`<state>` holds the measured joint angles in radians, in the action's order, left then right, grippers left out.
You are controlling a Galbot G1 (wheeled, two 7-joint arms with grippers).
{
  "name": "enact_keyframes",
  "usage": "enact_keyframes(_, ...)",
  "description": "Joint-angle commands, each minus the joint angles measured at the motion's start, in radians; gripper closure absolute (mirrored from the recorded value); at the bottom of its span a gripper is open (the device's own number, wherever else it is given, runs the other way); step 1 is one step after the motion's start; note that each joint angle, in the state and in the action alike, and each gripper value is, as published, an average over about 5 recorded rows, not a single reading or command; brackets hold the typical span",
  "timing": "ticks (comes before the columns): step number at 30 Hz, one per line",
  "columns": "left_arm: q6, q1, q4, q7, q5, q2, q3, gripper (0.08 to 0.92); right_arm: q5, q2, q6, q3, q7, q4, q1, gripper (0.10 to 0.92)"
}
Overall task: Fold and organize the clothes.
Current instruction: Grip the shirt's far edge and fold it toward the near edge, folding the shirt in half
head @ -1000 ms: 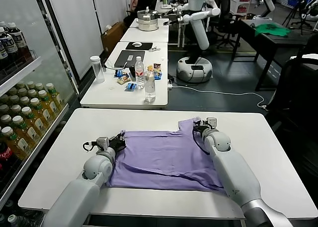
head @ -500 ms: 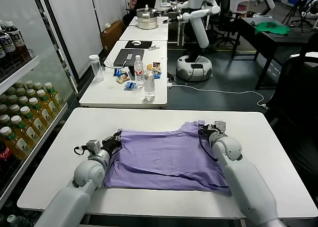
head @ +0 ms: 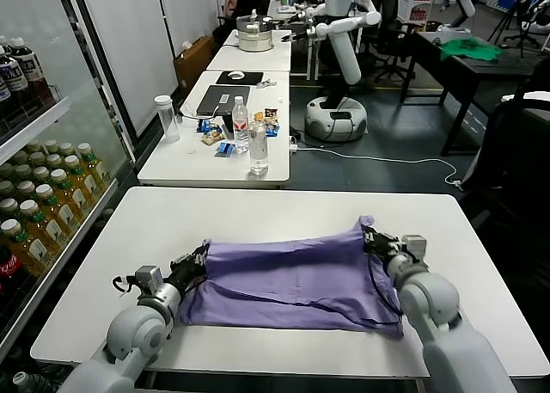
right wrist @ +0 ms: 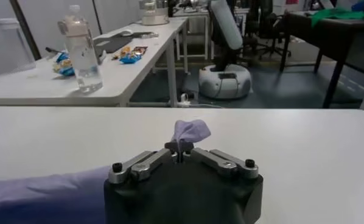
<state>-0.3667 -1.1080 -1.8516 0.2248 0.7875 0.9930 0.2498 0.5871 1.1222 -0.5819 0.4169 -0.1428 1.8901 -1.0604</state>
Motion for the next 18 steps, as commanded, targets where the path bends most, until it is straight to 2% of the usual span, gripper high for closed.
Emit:
enact_keyframes(1,-0.016,-0.095,-0.08,-0.002,-0.003,-0.025,0.016,0.897,-0.015,-0.017,0.002,0.142,-0.001,0.22,-0.282,0.913)
enact_keyframes(8,-0.033,-0.093,-0.051,-0.017,-0.055,-0.025,0.007,0.902,-0.065,0.015,0.003,0.15,0.0,0.215,-0.329,0.913)
enact_keyframes(11,-0.032,-0.086,-0.037,-0.02,-0.089,-0.019,0.002,0.878,-0.1,0.027,0.003,0.132,0.003,0.195,-0.311,0.913)
enact_keyframes(14,-0.018,-0.086,-0.038,-0.016,-0.115,-0.01,0.001,0.807,-0.147,0.037,0.003,0.109,0.01,0.177,-0.294,0.883)
enact_keyframes(18,0.019,-0.101,-0.063,0.019,-0.182,0.014,0.003,0.695,-0.184,0.047,0.004,0.098,0.013,0.18,-0.3,0.779)
